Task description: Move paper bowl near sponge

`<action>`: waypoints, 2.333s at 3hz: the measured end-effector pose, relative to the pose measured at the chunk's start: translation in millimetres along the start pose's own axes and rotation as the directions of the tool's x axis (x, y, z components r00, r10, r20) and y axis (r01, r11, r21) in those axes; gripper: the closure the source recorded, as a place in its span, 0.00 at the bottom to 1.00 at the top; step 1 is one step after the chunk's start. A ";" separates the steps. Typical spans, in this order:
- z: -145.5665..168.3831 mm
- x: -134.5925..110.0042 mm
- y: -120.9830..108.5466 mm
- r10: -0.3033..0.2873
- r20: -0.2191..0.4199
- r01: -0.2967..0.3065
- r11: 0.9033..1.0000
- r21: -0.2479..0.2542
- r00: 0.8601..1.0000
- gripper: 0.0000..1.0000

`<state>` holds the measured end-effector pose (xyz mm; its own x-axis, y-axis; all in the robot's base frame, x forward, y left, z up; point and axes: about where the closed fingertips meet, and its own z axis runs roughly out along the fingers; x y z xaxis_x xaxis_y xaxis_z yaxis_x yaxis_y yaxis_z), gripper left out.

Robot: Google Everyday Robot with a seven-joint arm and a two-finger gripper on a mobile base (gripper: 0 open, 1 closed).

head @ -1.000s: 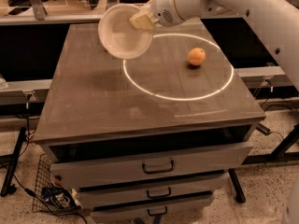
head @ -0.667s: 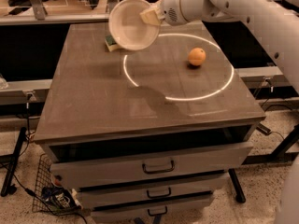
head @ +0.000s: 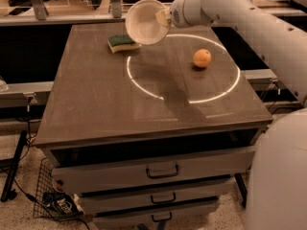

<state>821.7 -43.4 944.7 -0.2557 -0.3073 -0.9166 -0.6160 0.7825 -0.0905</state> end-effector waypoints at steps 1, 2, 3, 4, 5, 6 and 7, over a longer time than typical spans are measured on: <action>10.2 21.5 -24.2 0.086 -0.063 -0.081 0.993 0.081 0.994 1.00; 13.9 45.1 -38.1 0.152 -0.119 -0.137 0.982 0.128 0.981 1.00; 21.3 65.9 -43.3 0.202 -0.159 -0.183 0.975 0.128 0.966 0.75; 26.0 70.5 -44.9 0.214 -0.172 -0.195 0.974 0.117 0.962 0.52; 34.0 68.5 -44.3 0.208 -0.180 -0.194 0.977 0.094 0.961 0.28; 39.4 62.0 -43.5 0.198 -0.172 -0.189 0.980 0.069 0.965 0.04; 39.7 55.6 -44.1 0.191 -0.157 -0.185 0.981 0.055 0.969 0.00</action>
Offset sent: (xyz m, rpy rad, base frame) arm 0.0254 -0.0599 -0.0659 -0.0041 0.2258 -0.2622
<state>864.3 -73.5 882.3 -0.4824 -0.2329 -0.8444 -0.5163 0.8543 0.0593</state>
